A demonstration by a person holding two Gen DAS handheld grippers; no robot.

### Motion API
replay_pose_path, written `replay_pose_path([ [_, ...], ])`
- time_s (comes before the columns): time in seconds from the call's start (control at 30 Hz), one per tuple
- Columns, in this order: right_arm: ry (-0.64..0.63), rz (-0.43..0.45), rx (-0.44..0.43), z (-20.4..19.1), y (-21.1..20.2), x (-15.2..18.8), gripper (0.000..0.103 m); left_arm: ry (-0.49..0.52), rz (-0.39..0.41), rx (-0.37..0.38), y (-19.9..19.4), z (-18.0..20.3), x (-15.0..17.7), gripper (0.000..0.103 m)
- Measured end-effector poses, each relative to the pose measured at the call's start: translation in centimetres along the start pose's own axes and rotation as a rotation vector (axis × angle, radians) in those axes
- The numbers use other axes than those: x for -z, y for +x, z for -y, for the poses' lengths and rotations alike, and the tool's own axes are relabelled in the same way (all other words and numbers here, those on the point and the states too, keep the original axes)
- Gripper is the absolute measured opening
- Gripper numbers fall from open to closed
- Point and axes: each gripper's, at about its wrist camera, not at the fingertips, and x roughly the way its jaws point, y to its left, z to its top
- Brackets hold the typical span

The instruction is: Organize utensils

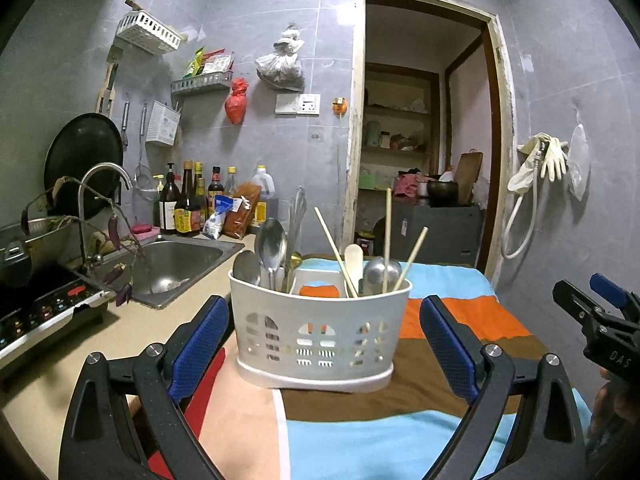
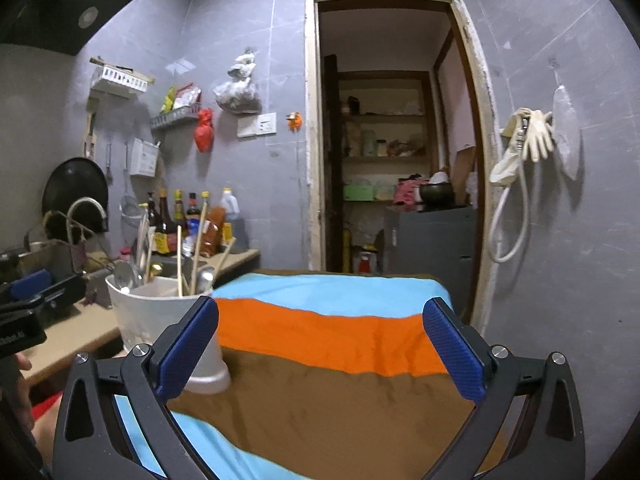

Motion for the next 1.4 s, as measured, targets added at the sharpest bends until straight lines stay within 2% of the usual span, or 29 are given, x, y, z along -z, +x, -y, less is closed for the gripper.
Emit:
replay_pose_path([
  [0.77, 0.011, -0.019, 0.067, 1.1, -8.2, 3.3, 0.103, 0.028, -0.067, 0.130, -5.8, 3.0, 4.2, 0.094],
  [1.03, 0.043, -0.037, 0.091, 1.9, -9.6, 4.2, 0.103, 0.029, -0.079, 0.169, -6.7, 3.2, 5.1, 0.094],
  [1.4, 0.058, -0.055, 0.090, 2.4, -9.6, 4.8, 0.103, 0.051, -0.069, 0.165, -7.2, 3.5, 5.0, 0.094],
])
